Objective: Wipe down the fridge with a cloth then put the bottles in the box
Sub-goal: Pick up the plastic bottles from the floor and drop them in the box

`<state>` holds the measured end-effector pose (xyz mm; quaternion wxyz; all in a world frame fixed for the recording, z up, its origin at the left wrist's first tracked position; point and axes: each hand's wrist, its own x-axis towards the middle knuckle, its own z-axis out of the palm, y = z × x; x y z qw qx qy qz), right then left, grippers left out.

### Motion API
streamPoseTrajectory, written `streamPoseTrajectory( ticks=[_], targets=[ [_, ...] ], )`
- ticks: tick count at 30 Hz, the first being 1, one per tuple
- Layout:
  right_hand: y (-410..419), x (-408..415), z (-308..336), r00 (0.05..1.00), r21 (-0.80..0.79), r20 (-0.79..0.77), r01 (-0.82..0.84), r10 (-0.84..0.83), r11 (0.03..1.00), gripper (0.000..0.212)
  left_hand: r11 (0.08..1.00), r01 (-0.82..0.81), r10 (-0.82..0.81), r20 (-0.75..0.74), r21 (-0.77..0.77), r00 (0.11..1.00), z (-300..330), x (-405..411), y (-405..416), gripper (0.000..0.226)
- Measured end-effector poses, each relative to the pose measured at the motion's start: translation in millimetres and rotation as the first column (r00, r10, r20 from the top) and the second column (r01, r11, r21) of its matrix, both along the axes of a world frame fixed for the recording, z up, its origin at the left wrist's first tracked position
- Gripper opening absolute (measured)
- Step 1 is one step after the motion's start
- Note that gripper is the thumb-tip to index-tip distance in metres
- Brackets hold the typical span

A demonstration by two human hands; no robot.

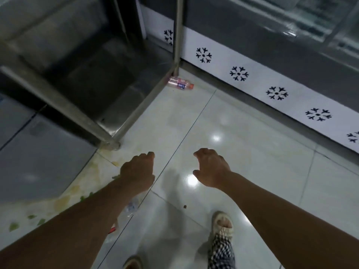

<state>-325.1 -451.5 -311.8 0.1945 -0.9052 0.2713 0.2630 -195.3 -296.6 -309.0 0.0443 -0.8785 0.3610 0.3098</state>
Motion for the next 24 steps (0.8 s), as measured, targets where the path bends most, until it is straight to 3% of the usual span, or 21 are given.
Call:
streamPoseTrajectory(
  ticks=[9,13,24],
  targets=[
    [-169.5,-11.6,2.3,0.998,-0.028,-0.012,-0.066,0.065,0.997,0.054,0.974,-0.227,0.226,-0.029,-0.017,0.974,-3.5,-18.6,-153.2,0.050],
    [-224.3,4.6,-4.1,0.999,-0.036,0.002,-0.050,0.051,0.998,0.055,0.975,-0.221,0.220,-0.040,-0.021,0.975,-12.2,-15.9,-198.2,0.050],
    [-321.8,144.2,-74.5,0.993,-0.003,-0.029,-0.116,0.116,0.993,0.060,0.954,-0.299,0.299,-0.030,0.026,0.954,-75.8,98.6,-281.7,0.052]
  ],
)
